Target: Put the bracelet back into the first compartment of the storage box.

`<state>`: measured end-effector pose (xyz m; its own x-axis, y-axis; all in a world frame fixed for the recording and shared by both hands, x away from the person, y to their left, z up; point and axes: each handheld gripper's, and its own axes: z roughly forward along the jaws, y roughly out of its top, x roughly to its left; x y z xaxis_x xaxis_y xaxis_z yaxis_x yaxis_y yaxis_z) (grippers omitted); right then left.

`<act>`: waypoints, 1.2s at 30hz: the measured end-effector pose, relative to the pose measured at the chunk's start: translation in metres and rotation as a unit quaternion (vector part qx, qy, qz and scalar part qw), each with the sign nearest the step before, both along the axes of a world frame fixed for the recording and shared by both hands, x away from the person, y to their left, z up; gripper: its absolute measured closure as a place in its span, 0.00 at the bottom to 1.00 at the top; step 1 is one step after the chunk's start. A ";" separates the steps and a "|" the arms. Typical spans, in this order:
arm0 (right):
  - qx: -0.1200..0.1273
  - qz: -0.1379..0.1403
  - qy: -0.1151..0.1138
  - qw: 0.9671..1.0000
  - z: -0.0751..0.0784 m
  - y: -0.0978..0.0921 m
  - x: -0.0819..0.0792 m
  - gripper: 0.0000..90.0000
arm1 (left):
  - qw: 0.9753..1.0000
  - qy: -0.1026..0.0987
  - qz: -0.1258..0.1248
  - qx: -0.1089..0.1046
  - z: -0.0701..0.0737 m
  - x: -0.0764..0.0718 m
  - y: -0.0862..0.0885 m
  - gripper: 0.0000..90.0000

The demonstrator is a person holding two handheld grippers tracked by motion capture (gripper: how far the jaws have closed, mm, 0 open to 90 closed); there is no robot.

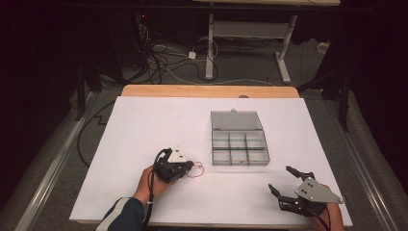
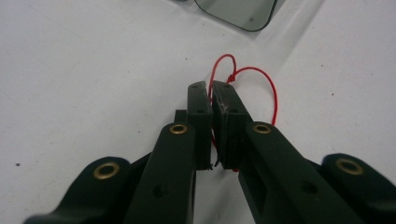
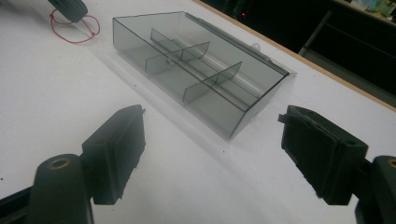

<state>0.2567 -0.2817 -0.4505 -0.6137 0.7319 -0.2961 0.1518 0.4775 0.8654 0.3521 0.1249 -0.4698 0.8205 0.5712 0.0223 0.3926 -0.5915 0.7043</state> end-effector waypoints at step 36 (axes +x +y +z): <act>0.003 -0.005 -0.002 1.000 0.001 0.000 0.000 0.24 | 0.991 -0.102 0.031 -0.080 0.051 -0.007 0.026 0.95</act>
<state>0.2564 -0.2820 -0.4497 -0.6050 0.7398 -0.2943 0.1534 0.4711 0.8686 0.3447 0.1510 -0.4191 0.7718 0.6297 0.0888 0.2649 -0.4452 0.8554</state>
